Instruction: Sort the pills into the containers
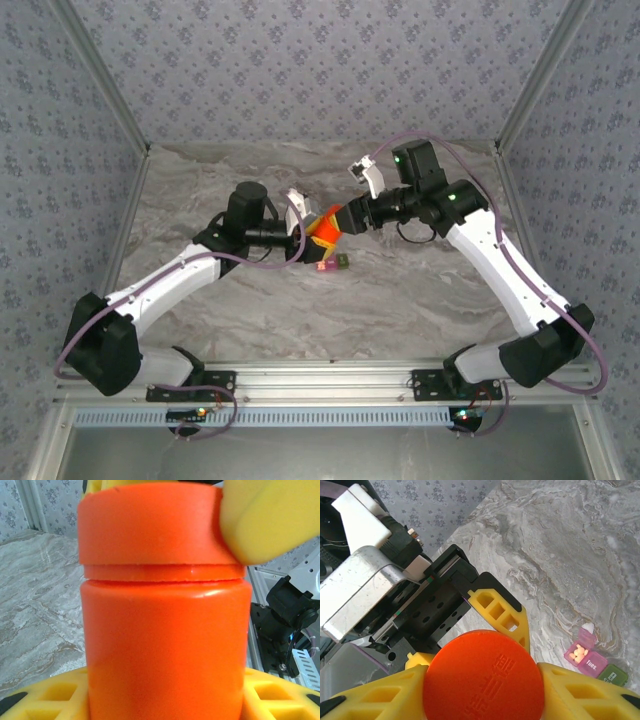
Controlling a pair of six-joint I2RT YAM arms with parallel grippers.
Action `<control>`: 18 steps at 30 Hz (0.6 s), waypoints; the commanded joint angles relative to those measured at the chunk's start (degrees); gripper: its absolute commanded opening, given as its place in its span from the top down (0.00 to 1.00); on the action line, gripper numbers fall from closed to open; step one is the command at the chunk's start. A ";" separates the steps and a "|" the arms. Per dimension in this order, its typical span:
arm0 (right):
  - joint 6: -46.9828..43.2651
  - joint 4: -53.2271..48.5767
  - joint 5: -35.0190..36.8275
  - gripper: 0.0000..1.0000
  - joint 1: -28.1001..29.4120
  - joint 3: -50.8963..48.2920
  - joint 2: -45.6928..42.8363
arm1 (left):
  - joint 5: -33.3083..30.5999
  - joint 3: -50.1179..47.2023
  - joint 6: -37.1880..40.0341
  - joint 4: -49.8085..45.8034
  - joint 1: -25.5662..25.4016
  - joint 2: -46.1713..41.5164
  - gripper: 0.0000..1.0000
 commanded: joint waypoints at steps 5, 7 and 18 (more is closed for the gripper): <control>2.86 0.13 -0.74 0.60 0.16 -0.73 -0.22 | 0.58 1.84 0.50 2.29 0.13 0.01 1.00; 7.35 2.39 1.77 0.64 0.87 -2.06 -0.74 | -0.76 1.55 0.09 2.94 0.13 -0.12 1.00; 48.78 21.78 34.19 0.67 14.22 -14.80 -2.88 | -23.65 -3.71 2.06 12.83 -4.71 -0.25 1.00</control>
